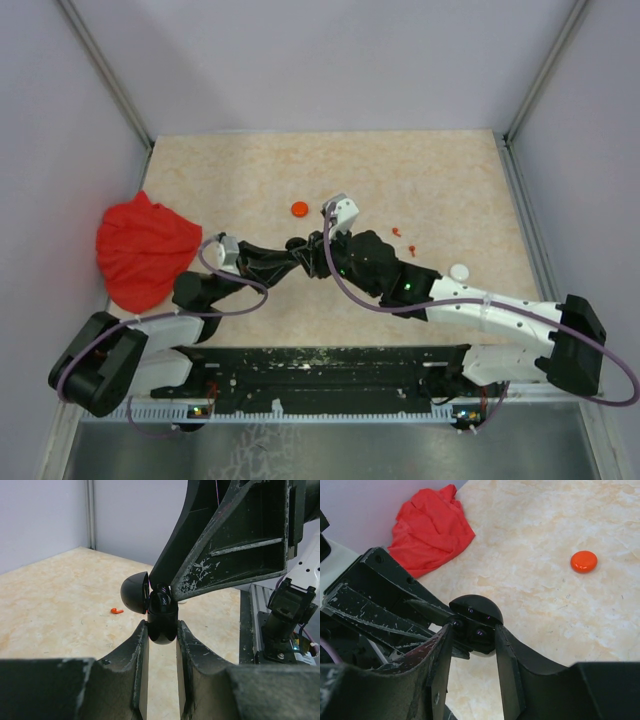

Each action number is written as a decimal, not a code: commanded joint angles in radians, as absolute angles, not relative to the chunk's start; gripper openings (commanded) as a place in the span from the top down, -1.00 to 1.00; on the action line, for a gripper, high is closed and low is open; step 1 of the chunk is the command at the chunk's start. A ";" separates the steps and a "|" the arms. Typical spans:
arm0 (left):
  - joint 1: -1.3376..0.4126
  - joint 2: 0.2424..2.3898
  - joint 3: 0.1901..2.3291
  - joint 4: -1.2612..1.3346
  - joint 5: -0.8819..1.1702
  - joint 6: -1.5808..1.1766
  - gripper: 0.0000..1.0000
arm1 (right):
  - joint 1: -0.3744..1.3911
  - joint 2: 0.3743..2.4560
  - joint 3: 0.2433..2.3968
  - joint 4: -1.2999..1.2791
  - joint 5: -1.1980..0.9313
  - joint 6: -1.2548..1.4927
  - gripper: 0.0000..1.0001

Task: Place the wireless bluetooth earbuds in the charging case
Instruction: Place the earbud in the charging case, then close the charging case.

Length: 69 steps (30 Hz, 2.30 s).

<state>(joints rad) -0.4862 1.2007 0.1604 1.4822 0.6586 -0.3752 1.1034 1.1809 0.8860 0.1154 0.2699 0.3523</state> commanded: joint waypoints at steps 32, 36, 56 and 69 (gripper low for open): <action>-0.450 1.254 0.184 1.615 0.838 -0.455 0.99 | 0.798 1.118 0.978 -0.010 -0.400 0.327 -0.06; -0.444 1.276 0.202 1.649 0.905 -0.484 0.99 | 0.748 1.149 0.996 -0.011 -0.541 0.320 -0.15; -0.441 1.315 0.243 1.633 0.947 -0.506 0.99 | 0.745 1.250 1.042 -0.049 -0.870 0.277 -0.06; -0.440 1.279 0.251 1.487 0.900 -0.453 0.99 | 0.749 1.203 1.044 -0.101 -0.919 0.210 -0.01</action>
